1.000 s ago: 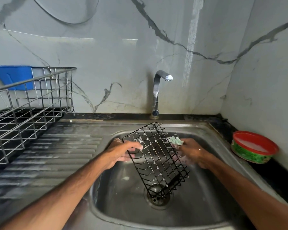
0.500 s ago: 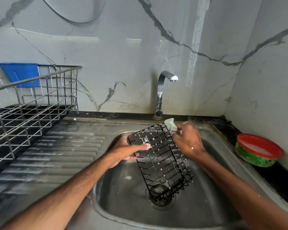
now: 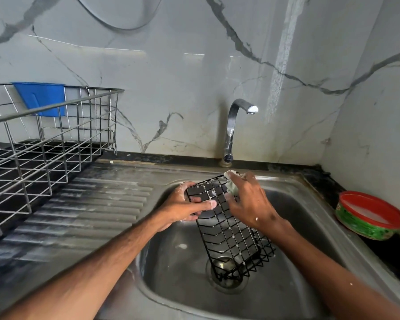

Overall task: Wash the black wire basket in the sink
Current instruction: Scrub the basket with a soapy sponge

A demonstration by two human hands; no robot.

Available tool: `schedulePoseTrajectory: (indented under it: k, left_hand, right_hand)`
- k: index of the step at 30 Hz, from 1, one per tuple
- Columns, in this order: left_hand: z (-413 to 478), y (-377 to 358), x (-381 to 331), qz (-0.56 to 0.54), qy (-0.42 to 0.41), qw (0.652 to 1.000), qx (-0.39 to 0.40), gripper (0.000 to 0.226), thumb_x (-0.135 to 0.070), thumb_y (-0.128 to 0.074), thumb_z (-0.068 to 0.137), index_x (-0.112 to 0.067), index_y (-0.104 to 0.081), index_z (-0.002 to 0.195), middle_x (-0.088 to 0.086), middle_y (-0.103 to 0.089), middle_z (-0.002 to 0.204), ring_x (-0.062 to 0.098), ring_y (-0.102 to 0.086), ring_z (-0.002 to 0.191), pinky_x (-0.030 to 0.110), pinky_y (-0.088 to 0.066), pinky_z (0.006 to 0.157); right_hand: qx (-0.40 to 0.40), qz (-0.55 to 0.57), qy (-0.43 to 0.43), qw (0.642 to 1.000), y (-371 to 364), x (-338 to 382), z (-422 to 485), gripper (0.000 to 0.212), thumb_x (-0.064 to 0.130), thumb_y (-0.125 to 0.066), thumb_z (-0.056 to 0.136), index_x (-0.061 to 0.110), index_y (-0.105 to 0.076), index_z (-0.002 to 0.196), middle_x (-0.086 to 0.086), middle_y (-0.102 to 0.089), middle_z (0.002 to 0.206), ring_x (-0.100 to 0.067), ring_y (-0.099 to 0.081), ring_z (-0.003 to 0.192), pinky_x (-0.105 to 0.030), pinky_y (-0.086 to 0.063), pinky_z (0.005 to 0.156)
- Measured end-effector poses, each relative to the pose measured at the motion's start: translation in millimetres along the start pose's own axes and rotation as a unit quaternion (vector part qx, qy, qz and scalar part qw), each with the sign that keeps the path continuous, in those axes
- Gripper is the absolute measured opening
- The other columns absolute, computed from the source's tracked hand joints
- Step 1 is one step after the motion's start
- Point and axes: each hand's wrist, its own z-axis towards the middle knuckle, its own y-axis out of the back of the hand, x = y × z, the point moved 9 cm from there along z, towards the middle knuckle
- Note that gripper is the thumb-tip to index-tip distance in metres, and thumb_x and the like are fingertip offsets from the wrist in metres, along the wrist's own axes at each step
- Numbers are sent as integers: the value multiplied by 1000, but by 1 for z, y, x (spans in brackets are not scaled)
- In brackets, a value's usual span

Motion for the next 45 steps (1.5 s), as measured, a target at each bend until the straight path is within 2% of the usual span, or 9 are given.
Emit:
schedulePoseTrajectory:
  k: [5,10,20,26,30,33,37,41,45]
  left_hand:
    - [-2,-2,-4,-6,-1,1000,29,95,-18,-95,72,-29,-42,151,7,-69,126,17,-75,106,41,-63,91]
    - [4,3,-2,-17,4,1000,11,114,-40,-98,53,-22,-45,152,14,-72,124,27,-77,100,45,-64,85]
    - [2,7,-6,11,-20,998,-61,93,-39,-93,68,-17,-50,148,7,-73,113,18,-79,87,37,-66,74]
    - [6,9,-6,32,-29,997,-68,107,-58,-93,53,-24,-52,146,7,-75,116,15,-79,87,39,-66,74]
    - [6,13,-4,31,-25,996,-77,103,-60,-91,50,-28,-56,141,5,-76,110,16,-78,90,41,-66,74]
    - [9,14,-2,20,-16,997,-69,102,-49,-94,55,-22,-52,144,7,-77,110,18,-78,90,41,-66,76]
    - [10,13,-1,16,-16,998,-65,102,-46,-94,59,-20,-50,147,6,-78,110,18,-79,87,41,-66,77]
    - [10,13,-1,10,-14,998,-66,108,-53,-98,53,-21,-51,146,6,-78,109,18,-79,90,42,-66,76]
    - [7,18,-3,2,-11,997,-73,115,-59,-99,45,-17,-56,144,11,-75,113,20,-77,96,43,-66,75]
  right_hand:
    - [-32,23,-24,999,5,-11,5,49,34,-64,97,27,-49,143,-10,-51,127,-27,-62,102,-44,-59,87]
    - [-34,21,-31,999,6,-13,5,49,32,-68,95,27,-51,141,-10,-54,130,-23,-60,105,-32,-55,85]
    - [-84,36,-25,996,16,-14,4,24,21,-63,99,18,-65,123,-7,-60,117,-12,-54,88,-5,-32,61]
    - [-100,44,33,993,15,17,-6,20,12,-62,99,15,-70,117,-3,-57,111,-16,-61,85,-21,-56,72]
    - [-51,13,121,991,-4,46,-18,22,11,-60,99,19,-71,116,4,-51,101,-18,-60,77,-16,-45,62]
    - [-71,-36,65,995,13,12,-5,29,16,-58,101,26,-67,126,3,-60,116,-19,-64,85,-24,-50,67]
    - [-128,2,-50,990,37,-51,3,28,12,-63,97,24,-69,122,-3,-68,116,-8,-59,76,-9,-34,57]
    - [-90,13,75,993,13,3,-8,27,10,-64,95,21,-73,118,-2,-68,106,-15,-61,79,-24,-51,67]
    - [-45,-2,186,982,-11,50,-30,25,2,-63,95,14,-73,115,-2,-63,96,-21,-64,74,-32,-56,58]
